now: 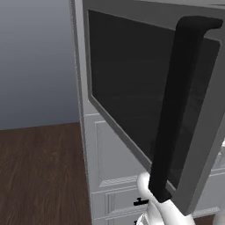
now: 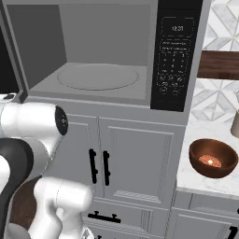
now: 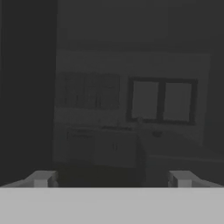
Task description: Open the microwave, place the bowl with waffle inside the microwave, then close the microwave door and turn it on.
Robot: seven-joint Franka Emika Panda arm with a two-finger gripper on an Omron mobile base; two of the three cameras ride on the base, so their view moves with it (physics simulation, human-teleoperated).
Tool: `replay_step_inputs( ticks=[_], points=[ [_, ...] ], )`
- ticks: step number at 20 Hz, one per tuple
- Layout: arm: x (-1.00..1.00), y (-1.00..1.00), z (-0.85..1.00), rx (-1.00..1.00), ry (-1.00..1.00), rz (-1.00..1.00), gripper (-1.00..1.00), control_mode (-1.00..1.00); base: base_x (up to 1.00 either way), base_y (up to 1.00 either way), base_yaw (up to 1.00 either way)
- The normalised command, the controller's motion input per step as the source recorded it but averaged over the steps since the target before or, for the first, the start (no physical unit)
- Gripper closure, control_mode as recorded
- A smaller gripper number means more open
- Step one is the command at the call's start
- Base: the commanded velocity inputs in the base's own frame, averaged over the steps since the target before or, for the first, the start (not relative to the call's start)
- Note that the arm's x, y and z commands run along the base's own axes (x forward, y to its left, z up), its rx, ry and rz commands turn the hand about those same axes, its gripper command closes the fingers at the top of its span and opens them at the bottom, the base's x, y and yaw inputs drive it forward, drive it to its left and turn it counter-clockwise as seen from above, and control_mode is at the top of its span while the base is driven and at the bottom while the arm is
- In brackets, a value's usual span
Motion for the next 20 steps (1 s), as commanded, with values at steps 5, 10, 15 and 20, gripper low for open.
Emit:
replay_step_inputs(
  ticks=[5, 10, 15, 20],
  points=[
    [0.28, 0.54, -0.08, 0.00, 0.01, -0.21, -1.00, -1.00, 0.00, 0.00, 0.00],
    [0.38, 0.41, -0.10, -0.01, 0.09, -0.20, -1.00, -1.00, 0.00, 0.00, 0.00],
    [0.09, -0.05, 0.00, 0.00, 0.08, 0.00, -1.00, -1.00, 0.00, 0.00, 0.00],
    [0.12, 0.37, -0.20, -0.05, 0.16, -0.07, -1.00, -1.00, 0.00, 0.00, 0.00]
  ],
)
